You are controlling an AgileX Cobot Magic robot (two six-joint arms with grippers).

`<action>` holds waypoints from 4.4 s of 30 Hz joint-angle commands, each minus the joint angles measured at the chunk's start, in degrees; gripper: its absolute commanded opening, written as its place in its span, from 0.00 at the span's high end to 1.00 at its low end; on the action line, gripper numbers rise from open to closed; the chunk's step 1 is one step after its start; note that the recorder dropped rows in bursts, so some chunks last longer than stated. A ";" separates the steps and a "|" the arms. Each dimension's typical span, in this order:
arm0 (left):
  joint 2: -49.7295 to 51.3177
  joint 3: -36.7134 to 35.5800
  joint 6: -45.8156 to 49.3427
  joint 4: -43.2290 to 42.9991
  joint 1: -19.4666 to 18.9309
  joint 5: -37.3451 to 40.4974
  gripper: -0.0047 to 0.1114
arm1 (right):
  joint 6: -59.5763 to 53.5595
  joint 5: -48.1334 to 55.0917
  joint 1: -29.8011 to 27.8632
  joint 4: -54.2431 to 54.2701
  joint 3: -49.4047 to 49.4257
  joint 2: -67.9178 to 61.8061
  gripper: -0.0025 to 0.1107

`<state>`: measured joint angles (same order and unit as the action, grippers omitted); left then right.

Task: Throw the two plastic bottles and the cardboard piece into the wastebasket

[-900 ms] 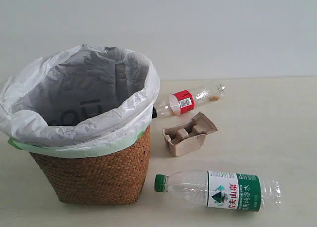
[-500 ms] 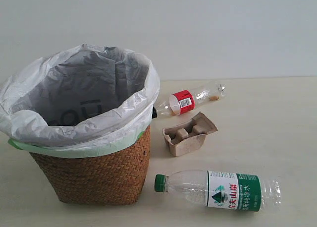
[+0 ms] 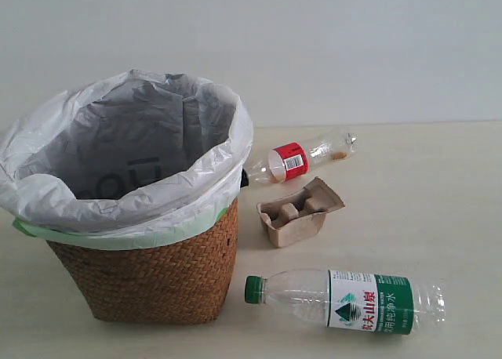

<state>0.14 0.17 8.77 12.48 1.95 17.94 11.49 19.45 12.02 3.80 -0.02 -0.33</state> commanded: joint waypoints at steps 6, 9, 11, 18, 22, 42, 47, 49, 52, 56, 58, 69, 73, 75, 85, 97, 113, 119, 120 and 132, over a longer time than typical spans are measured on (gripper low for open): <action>-0.14 -0.17 -0.50 -0.11 -0.19 -0.05 0.91 | 19.91 -1.79 -0.09 9.18 0.02 0.33 0.97; -0.14 -0.17 -0.50 -0.11 -0.19 -0.05 0.91 | 22.57 -1.79 -0.09 9.31 0.02 0.33 0.97; -0.14 -0.17 -0.50 -0.11 -0.19 -0.05 0.91 | 25.73 -1.26 -0.09 9.64 0.02 0.33 0.97; -0.14 -0.17 -0.50 -0.11 -0.19 -0.05 0.91 | 32.06 -1.14 -0.09 9.86 0.02 0.33 0.97; -0.14 -0.17 -0.50 -0.11 -0.19 -0.05 0.91 | 32.32 -1.28 -0.09 9.86 0.02 0.33 0.97; -0.14 -0.17 -0.50 -0.11 -0.19 -0.05 0.91 | -15.35 1.39 0.02 35.05 -9.30 -11.04 0.97; -0.14 -0.17 -0.50 -0.11 -0.19 -0.05 0.91 | -30.62 12.06 0.02 35.89 -19.94 -25.57 0.97; -0.14 -0.17 -0.50 -0.11 -0.19 -0.05 0.91 | -36.66 17.94 0.02 34.70 -24.57 -32.29 0.97; -0.14 -0.17 -0.50 -0.11 -0.19 -0.05 0.91 | -40.98 25.37 0.02 30.72 -30.41 -41.35 0.97; -0.14 -0.17 -0.50 -0.11 -0.19 -0.05 0.91 | -45.27 33.57 0.02 24.14 -37.05 -52.72 0.97; -0.14 -0.17 -0.50 -0.11 -0.19 -0.05 0.91 | -45.65 34.99 0.02 21.19 -39.38 -56.59 0.97; -0.14 -0.17 -0.50 -0.11 -0.19 -0.05 0.91 | -65.62 32.40 1.77 16.50 -48.11 -74.69 0.50; -0.14 -0.17 -0.50 -0.11 -0.19 -0.05 0.91 | -67.41 20.79 11.03 13.32 -48.11 -78.74 0.50; -0.14 -0.17 -0.50 -0.11 -0.19 -0.05 0.91 | -65.48 18.05 14.99 7.85 -48.11 -81.36 0.50; -0.14 -0.17 -0.50 -0.11 -0.19 -0.05 0.91 | -62.78 13.57 17.80 3.88 -48.11 -87.20 0.50; -0.14 -0.17 -0.50 -0.11 -0.19 -0.05 0.91 | -60.95 11.17 17.80 4.00 -48.11 -87.20 0.38; -0.14 -0.17 -0.50 -0.11 -0.19 -0.05 0.91 | -61.12 10.49 17.80 8.89 -48.11 -88.21 0.38; -0.14 -0.17 -0.50 -0.11 -0.19 -0.05 0.91 | -61.74 8.84 17.80 8.89 -48.00 -92.21 0.38; -0.14 -0.17 -0.50 -0.11 -0.19 -0.05 0.91 | -61.82 7.93 17.80 8.89 -48.00 -92.36 0.38; -0.14 -0.17 -0.50 -0.11 -0.19 -0.05 0.91 | -61.22 7.81 17.80 9.12 -48.00 -97.03 0.38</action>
<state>0.14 0.17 8.77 12.48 1.95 17.94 -50.29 26.45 29.70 12.47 -47.88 -96.64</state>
